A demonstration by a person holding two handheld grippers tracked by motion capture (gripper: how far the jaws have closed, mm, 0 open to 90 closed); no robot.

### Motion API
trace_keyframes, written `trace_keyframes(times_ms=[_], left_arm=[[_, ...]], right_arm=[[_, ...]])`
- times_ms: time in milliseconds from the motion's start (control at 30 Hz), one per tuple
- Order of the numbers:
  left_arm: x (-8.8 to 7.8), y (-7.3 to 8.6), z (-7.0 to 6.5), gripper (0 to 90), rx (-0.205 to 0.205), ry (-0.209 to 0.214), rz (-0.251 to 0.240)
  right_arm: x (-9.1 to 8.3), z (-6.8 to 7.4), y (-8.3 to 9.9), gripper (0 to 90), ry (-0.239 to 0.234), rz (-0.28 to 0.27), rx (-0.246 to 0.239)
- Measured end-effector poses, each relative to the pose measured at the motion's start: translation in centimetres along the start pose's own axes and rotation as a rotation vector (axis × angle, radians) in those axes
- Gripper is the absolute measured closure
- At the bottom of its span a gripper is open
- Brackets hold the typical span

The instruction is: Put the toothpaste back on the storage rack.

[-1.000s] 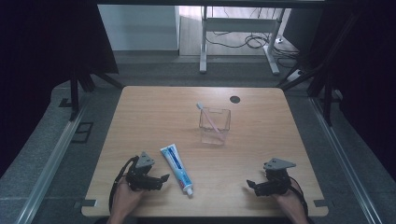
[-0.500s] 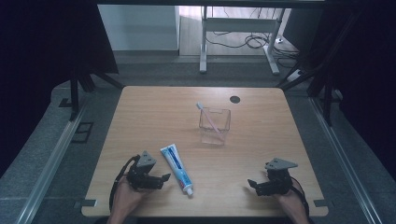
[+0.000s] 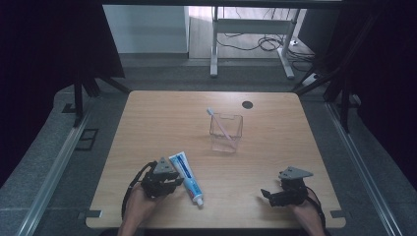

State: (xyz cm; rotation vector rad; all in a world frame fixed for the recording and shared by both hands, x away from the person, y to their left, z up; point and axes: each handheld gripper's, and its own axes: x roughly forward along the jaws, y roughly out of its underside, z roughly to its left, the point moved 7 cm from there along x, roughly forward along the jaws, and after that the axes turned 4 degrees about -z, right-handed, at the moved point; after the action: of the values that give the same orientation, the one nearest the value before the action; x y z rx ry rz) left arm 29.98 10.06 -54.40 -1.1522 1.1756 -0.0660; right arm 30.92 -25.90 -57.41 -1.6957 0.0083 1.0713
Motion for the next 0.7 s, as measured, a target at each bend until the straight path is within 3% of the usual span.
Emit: trace_keyframes(times_ms=[233, 467, 700], left_arm=[[1.5, -1.0, -1.4, 88.8, -0.007, 0.063, 0.037], [3.0, -2.0, -2.6, 89.6, 0.042, 0.079, 0.086], [4.3, -2.4, -3.5, 89.6, 0.055, 0.093, 0.109]], right_arm=[[0.0, 0.0, 0.0, 0.5, 0.002, -0.003, -0.006], [-0.1, -0.1, -0.1, 0.9, 0.005, -0.012, 0.0], [-0.2, -0.3, 0.0, 1.4, 0.005, -0.017, 0.004]])
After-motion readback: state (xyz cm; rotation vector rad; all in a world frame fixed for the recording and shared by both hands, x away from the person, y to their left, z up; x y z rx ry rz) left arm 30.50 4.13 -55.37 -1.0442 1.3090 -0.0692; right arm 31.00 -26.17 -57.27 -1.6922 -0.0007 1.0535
